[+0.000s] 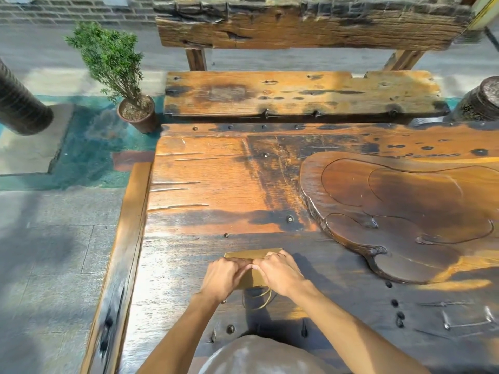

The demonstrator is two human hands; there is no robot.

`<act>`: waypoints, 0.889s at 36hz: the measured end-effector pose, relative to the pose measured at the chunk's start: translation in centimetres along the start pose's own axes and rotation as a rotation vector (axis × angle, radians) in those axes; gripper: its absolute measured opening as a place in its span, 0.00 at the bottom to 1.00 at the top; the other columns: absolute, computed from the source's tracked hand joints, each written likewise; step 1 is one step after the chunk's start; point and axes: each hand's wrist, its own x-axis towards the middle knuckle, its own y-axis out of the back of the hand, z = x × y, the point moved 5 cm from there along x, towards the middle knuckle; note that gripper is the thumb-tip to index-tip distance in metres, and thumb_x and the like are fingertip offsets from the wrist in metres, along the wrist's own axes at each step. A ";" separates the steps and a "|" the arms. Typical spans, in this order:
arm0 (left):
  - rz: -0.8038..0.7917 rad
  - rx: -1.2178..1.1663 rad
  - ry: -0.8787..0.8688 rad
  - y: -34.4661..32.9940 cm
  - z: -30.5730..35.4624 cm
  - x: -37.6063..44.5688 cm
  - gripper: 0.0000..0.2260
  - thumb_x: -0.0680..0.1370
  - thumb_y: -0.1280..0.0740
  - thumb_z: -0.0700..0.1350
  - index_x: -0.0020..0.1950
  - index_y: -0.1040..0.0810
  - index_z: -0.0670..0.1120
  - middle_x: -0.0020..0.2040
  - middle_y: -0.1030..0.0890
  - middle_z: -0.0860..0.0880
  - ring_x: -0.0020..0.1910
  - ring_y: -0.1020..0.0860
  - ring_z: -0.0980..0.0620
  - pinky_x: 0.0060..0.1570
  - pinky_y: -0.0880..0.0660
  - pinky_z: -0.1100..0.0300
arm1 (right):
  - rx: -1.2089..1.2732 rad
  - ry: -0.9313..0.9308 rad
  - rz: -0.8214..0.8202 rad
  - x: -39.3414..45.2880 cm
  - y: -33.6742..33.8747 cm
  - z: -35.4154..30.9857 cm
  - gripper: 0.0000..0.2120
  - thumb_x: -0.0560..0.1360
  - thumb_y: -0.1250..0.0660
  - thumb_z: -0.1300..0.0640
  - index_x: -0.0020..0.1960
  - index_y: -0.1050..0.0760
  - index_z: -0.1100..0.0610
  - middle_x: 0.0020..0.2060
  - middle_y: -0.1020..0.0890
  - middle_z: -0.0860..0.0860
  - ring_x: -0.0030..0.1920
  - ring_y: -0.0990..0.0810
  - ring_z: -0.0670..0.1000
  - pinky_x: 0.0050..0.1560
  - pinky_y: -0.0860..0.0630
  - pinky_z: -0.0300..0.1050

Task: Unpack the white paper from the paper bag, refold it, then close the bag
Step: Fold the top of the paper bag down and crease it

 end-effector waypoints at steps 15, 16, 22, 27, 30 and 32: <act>0.002 -0.102 0.066 0.7 -0.4 -0.4 0.13 0.83 0.39 0.54 0.51 0.16 0.52 0.39 0.15 0.49 0.38 0.18 0.48 0.41 0.24 0.58 | 0.085 -0.084 -0.066 0.1 -0.1 0.8 0.21 0.82 0.48 0.40 0.59 0.19 0.47 0.49 0.15 0.52 0.58 0.22 0.54 0.62 0.32 0.54; -0.004 -0.083 0.073 0.7 -0.6 -0.3 0.12 0.82 0.38 0.53 0.51 0.16 0.52 0.41 0.14 0.49 0.40 0.17 0.48 0.41 0.24 0.58 | 0.077 -0.094 -0.059 0.0 -0.1 1.0 0.21 0.82 0.47 0.40 0.59 0.18 0.47 0.49 0.15 0.51 0.57 0.21 0.54 0.62 0.32 0.54; -0.033 -0.048 0.140 1.1 -2.3 -0.7 0.10 0.82 0.36 0.49 0.53 0.15 0.53 0.45 0.12 0.49 0.43 0.15 0.48 0.43 0.19 0.59 | 0.093 -0.146 -0.025 -1.5 -0.2 3.1 0.14 0.83 0.42 0.47 0.62 0.20 0.46 0.52 0.16 0.53 0.56 0.21 0.56 0.63 0.32 0.50; -0.014 -0.015 0.147 1.6 -3.0 -1.0 0.12 0.83 0.38 0.53 0.53 0.14 0.54 0.44 0.12 0.50 0.42 0.15 0.48 0.41 0.21 0.58 | 0.098 -0.174 -0.013 -2.3 0.0 3.8 0.21 0.80 0.38 0.64 0.67 0.23 0.44 0.57 0.17 0.53 0.58 0.22 0.56 0.60 0.32 0.47; 0.002 -0.017 0.156 1.7 -3.2 -1.4 0.12 0.83 0.38 0.53 0.54 0.14 0.53 0.42 0.13 0.50 0.41 0.16 0.47 0.39 0.25 0.60 | 0.080 -0.195 0.005 -2.5 0.2 4.3 0.18 0.80 0.37 0.61 0.65 0.21 0.45 0.57 0.16 0.53 0.59 0.20 0.55 0.61 0.32 0.47; 0.007 -0.031 0.172 1.7 -3.2 -1.6 0.12 0.82 0.37 0.53 0.54 0.14 0.53 0.42 0.13 0.50 0.41 0.16 0.48 0.39 0.26 0.61 | 0.052 -0.210 0.023 -2.7 0.5 4.6 0.11 0.82 0.38 0.52 0.58 0.18 0.48 0.53 0.14 0.53 0.56 0.18 0.56 0.59 0.31 0.48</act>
